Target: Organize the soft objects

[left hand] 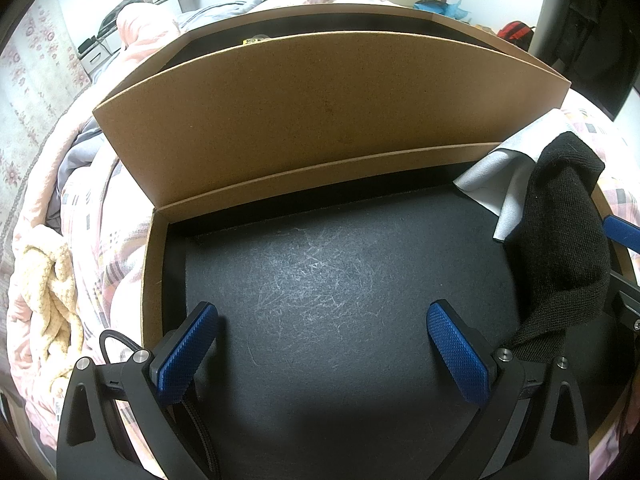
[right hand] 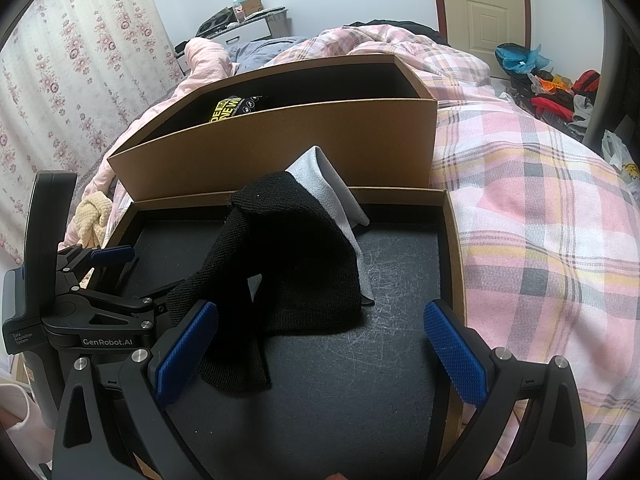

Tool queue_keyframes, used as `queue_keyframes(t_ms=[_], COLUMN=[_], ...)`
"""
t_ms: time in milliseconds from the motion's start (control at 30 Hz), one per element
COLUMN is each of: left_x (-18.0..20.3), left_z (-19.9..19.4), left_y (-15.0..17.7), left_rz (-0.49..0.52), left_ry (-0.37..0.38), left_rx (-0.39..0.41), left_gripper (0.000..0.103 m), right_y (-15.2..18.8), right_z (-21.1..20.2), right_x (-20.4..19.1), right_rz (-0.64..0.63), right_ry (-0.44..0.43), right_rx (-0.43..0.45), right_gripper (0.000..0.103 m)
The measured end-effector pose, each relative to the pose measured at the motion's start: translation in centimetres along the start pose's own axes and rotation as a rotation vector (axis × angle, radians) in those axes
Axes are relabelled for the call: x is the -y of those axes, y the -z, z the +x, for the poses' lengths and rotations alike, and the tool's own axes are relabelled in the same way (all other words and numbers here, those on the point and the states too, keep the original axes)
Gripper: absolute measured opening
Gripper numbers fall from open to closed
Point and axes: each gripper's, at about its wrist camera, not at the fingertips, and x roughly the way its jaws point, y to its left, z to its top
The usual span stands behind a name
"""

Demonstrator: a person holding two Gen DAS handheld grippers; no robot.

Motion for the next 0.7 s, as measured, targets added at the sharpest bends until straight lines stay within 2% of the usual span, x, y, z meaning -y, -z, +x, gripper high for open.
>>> queue_keyframes(t_ms=[700], left_x=[0.05], left_z=[-0.04], left_y=[0.01], left_rz=[0.000], left_ry=[0.000], left_rx=[0.000], left_gripper=[0.103], right_y=[-0.02], right_z=[0.08], right_x=[-0.20], right_rz=[-0.002], right_ry=[0.002], right_rx=[-0.001], right_gripper=[0.102])
